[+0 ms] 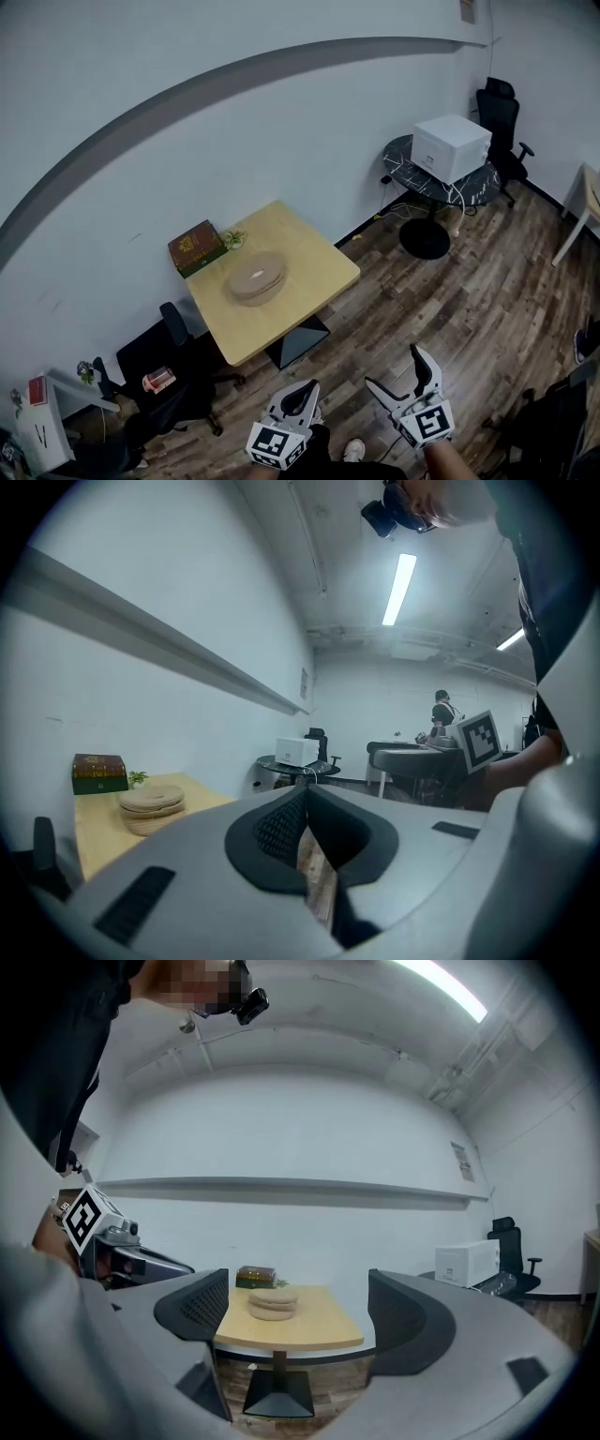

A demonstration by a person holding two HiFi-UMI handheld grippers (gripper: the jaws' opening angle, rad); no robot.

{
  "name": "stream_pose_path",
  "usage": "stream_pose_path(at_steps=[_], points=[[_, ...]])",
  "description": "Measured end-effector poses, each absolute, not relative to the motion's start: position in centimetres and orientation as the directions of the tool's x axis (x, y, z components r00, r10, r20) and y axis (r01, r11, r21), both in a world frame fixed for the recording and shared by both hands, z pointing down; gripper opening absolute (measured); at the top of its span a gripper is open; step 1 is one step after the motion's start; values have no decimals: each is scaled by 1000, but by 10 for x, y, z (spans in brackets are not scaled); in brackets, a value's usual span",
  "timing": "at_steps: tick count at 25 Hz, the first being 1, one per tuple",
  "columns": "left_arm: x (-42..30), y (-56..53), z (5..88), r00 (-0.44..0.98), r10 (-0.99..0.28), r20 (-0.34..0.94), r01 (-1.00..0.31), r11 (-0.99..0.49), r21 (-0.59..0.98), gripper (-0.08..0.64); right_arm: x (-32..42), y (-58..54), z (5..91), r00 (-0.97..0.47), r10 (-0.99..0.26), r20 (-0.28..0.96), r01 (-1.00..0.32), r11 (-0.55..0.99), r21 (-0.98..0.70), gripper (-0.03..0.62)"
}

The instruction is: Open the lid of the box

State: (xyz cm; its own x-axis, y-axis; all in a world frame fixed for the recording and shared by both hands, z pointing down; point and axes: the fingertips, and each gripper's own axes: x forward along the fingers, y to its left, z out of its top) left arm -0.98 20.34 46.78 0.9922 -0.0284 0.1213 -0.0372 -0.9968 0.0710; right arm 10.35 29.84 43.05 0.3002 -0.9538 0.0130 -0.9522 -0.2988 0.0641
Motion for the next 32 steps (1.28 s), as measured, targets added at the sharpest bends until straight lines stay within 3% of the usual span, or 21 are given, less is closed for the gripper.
stream_pose_path(at_steps=[18,32], points=[[33,12,471,981,-167,96,-178,-977,121,21,136,83,435,94,-991,92,-988,-82,129,468],[16,-95,484,958,-268,104,-281,-948,152,21,120,-44,457,-87,-975,205,-979,122,165,457]])
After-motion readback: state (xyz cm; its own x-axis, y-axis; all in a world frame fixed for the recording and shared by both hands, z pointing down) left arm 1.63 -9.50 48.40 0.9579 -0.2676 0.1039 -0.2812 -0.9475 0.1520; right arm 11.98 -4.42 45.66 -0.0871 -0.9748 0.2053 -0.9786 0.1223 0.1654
